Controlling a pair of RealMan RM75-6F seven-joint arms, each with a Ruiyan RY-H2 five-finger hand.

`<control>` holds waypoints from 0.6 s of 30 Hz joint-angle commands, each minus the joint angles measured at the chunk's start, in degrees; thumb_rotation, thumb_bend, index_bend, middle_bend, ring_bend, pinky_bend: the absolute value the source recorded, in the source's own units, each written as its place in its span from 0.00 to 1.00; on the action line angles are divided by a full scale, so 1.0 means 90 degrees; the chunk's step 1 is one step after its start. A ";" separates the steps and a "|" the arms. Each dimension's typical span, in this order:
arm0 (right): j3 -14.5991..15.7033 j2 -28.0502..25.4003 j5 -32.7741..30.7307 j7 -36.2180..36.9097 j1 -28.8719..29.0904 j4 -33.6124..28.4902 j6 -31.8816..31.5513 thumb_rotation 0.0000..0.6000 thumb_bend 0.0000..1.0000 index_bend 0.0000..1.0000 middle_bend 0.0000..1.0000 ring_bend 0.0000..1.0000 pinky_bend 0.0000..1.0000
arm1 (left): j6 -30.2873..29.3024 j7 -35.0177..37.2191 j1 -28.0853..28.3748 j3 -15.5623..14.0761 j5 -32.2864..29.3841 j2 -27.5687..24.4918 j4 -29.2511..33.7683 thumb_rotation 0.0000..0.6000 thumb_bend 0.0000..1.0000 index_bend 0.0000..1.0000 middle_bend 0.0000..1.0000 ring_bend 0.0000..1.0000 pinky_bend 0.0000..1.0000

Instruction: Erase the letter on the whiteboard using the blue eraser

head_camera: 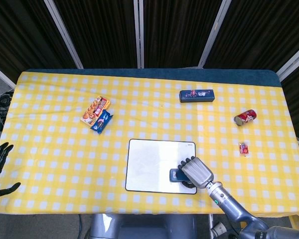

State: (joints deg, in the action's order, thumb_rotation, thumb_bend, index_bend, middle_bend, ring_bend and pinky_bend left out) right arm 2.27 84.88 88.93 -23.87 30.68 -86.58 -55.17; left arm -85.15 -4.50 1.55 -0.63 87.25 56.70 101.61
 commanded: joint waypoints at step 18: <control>-0.0520 0.0326 -0.0411 -0.0157 0.0375 0.1195 0.0108 1.00 0.44 0.52 0.56 0.45 0.51 | 0.0086 -0.0056 0.0040 0.0035 -0.0144 0.0028 -0.0008 1.00 0.00 0.00 0.00 0.00 0.00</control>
State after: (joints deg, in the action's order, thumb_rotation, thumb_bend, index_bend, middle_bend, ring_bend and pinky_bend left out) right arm -2.05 87.56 85.61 -25.53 33.88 -76.27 -54.26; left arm -84.39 -4.99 1.90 -0.33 85.97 56.94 101.52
